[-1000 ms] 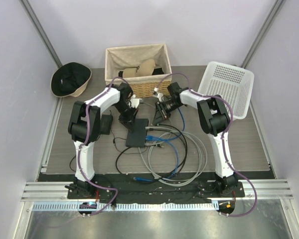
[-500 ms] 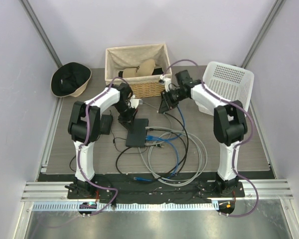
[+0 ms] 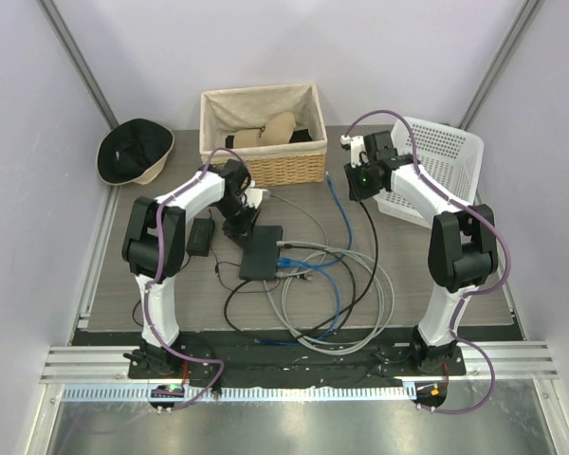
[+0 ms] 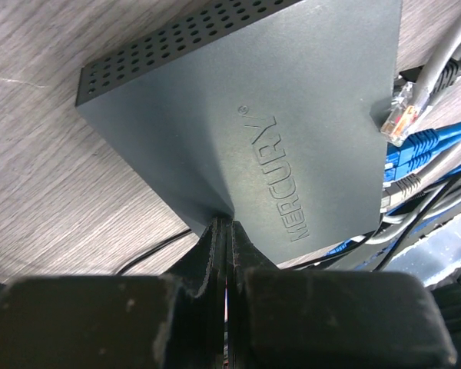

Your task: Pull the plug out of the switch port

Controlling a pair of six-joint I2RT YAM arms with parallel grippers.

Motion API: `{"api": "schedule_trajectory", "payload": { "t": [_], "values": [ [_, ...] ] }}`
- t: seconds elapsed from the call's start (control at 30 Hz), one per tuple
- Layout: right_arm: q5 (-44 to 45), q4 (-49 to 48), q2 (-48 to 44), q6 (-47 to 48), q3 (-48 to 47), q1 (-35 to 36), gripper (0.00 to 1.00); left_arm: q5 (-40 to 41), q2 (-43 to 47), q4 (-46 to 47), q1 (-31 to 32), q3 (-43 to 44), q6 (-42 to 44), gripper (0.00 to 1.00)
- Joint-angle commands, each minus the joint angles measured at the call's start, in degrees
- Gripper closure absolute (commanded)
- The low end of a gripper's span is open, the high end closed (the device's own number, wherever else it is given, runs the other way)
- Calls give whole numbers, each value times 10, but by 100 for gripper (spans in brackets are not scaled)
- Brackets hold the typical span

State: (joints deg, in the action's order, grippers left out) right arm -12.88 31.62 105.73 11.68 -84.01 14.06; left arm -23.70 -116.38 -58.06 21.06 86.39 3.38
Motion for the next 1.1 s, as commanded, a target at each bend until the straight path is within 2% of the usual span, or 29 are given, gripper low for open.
{"api": "schedule_trajectory", "payload": {
  "t": [0.0,0.13,0.17,0.23,0.3,0.43,0.47,0.5,0.63,0.73,1.07],
  "values": [
    [201,-44,-25,-20,6,-16,99,103,-44,107,9,-27,21,100],
    [219,-58,-29,-12,-12,-24,99,102,-40,114,9,-29,18,100],
    [216,-59,-29,-10,-14,-24,94,100,-40,114,9,-29,17,100],
    [197,-53,-25,-14,-28,-25,73,97,-41,114,8,-30,16,100],
    [116,-35,-31,-20,-36,-24,52,99,-39,114,8,-32,16,100],
    [-90,-29,-39,-39,-33,-15,38,99,-36,116,8,-39,17,100],
    [-174,-12,-34,-27,-35,-11,37,97,-37,115,8,-39,17,100],
    [-197,-2,-28,-20,-39,8,24,97,-38,115,8,-39,16,100],
    [-220,38,1,51,-42,60,26,93,-39,113,8,-39,17,100],
    [-189,69,18,123,-41,96,28,92,-43,113,9,-37,15,100],
    [-170,145,97,226,-92,131,29,96,-49,112,9,-38,16,100]
  ]
}}
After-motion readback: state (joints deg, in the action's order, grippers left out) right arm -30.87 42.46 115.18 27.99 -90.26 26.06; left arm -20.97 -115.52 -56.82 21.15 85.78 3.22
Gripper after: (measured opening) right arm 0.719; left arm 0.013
